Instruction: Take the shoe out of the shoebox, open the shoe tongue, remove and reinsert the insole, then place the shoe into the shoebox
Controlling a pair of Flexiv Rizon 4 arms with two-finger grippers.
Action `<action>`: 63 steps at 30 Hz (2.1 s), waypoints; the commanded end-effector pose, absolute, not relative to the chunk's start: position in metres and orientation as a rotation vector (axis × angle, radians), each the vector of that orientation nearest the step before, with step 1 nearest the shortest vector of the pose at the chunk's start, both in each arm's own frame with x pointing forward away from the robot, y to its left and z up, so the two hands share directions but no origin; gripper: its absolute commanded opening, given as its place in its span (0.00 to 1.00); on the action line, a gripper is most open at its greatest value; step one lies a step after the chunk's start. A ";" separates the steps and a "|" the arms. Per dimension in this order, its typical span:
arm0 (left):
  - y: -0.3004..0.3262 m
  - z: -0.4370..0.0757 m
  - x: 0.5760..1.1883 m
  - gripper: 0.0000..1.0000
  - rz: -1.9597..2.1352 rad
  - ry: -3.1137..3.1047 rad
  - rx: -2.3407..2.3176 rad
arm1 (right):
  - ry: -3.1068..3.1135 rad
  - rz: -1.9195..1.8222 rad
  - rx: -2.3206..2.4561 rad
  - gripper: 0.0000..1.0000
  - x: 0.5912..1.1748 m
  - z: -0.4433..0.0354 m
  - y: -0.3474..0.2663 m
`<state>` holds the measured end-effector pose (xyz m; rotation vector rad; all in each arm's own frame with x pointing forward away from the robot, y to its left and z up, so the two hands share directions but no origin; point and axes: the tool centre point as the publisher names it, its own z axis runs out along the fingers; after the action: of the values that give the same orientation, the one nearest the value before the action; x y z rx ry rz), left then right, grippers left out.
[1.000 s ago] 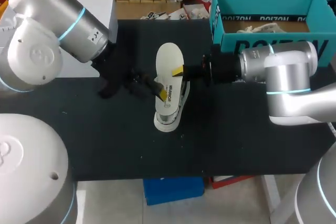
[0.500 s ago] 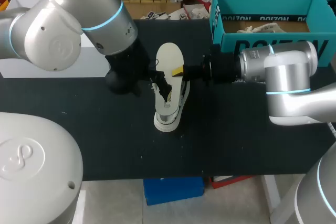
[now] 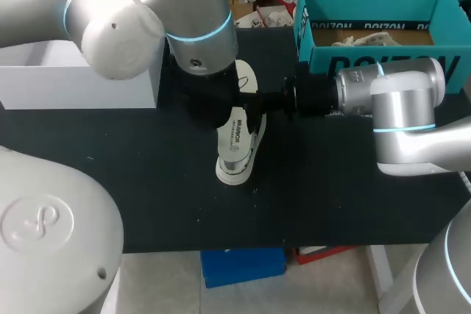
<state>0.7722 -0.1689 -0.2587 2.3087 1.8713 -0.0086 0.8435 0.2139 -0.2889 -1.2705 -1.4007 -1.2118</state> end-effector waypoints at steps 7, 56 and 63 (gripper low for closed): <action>-0.173 -0.260 0.776 1.00 0.167 1.971 2.322 | -1.403 -1.210 -1.275 0.00 0.843 -0.288 0.214; -0.186 -0.241 0.910 1.00 0.120 1.948 2.304 | -1.403 -1.210 -1.275 0.00 0.843 -0.288 0.214; -0.187 -0.241 0.932 1.00 0.120 1.949 2.295 | -1.403 -1.210 -1.275 0.00 0.843 -0.288 0.214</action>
<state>0.9231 -0.1839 -0.2384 2.2849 1.9429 0.1280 0.8434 0.2139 -0.2888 -1.2707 -1.4008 -1.2117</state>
